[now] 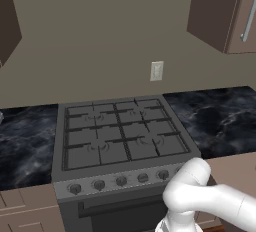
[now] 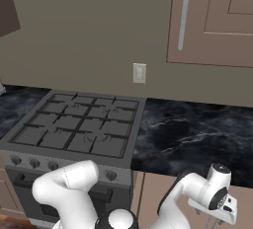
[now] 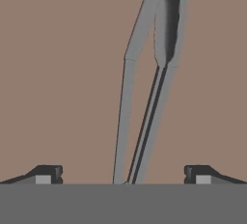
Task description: Take the tongs from the drawer on the right and place them on the dining counter next to the tray containing the kebab skewer.
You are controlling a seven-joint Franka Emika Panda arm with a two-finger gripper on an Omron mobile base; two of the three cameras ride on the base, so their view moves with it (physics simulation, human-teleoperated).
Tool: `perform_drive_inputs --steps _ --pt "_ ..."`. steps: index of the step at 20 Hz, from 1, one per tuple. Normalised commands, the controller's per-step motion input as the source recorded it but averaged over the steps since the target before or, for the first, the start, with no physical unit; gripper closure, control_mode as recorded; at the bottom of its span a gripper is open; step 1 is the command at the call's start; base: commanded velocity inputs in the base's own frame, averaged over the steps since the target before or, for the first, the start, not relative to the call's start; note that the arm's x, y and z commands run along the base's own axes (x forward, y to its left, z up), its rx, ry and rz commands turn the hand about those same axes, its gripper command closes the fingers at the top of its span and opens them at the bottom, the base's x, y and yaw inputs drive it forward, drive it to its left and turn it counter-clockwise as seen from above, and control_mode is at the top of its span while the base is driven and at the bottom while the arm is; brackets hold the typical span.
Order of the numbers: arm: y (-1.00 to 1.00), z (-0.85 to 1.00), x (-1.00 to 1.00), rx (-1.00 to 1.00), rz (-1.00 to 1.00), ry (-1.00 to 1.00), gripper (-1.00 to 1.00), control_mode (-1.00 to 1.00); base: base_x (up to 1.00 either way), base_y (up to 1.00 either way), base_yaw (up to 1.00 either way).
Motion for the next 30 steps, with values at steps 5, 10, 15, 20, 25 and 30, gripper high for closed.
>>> perform_drive_inputs --steps 5,10,15,20,25,30 --pt "0.0 -0.04 0.0 0.0 0.0 0.0 -1.0 -1.0 0.0 0.0 0.0" --pt "0.0 -0.03 0.02 0.0 0.0 0.02 -1.0 -1.0 0.0 0.0 0.0" --pt "0.0 -0.03 0.05 0.0 0.0 0.03 -1.0 -1.0 0.0 0.0 0.0" --pt "-0.01 -0.08 0.01 0.0 0.0 0.0 -1.0 -1.0 0.0 0.0 0.0" --pt "-0.09 -0.05 0.0 0.0 0.0 0.0 -1.0 -1.0 0.0 0.0 0.0" --pt "-0.12 -0.03 0.0 0.0 0.0 0.0 -1.0 -1.0 0.0 0.0 0.0"
